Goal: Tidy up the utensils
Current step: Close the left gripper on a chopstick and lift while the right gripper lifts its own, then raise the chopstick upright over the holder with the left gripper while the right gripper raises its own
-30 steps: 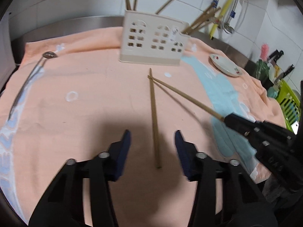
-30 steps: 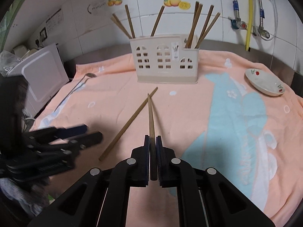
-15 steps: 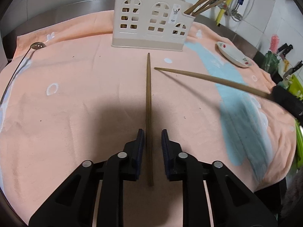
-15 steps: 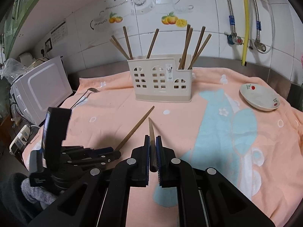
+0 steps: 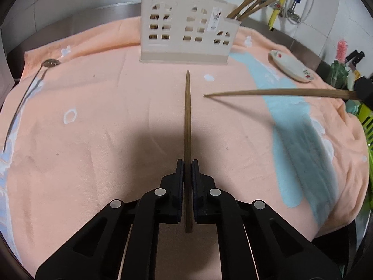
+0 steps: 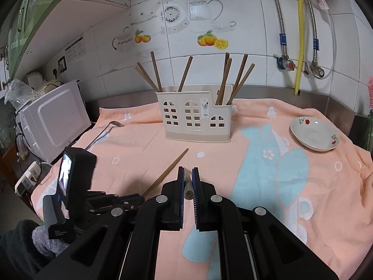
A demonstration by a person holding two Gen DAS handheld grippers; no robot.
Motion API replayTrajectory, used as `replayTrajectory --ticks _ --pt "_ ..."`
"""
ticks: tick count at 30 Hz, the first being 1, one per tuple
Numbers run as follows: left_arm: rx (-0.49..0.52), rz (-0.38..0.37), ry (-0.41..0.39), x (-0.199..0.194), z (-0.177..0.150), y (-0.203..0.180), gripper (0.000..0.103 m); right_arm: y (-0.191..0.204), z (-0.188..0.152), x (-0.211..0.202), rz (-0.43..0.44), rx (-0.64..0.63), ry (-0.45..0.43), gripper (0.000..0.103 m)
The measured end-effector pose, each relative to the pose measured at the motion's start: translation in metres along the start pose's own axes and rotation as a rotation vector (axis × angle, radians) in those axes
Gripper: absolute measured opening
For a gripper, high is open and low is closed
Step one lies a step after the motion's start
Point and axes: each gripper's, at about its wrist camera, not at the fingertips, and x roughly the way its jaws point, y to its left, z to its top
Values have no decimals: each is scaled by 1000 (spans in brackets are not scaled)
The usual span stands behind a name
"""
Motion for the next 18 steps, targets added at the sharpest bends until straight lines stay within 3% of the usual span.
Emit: replayTrajectory --ticks 11,18 --pt "48 -7 -182 -64 38 -2 5 -5 39 -9 36 -21 -12 6" --pt "100 -5 -231 -90 81 -6 5 -10 82 0 65 -45 5 6"
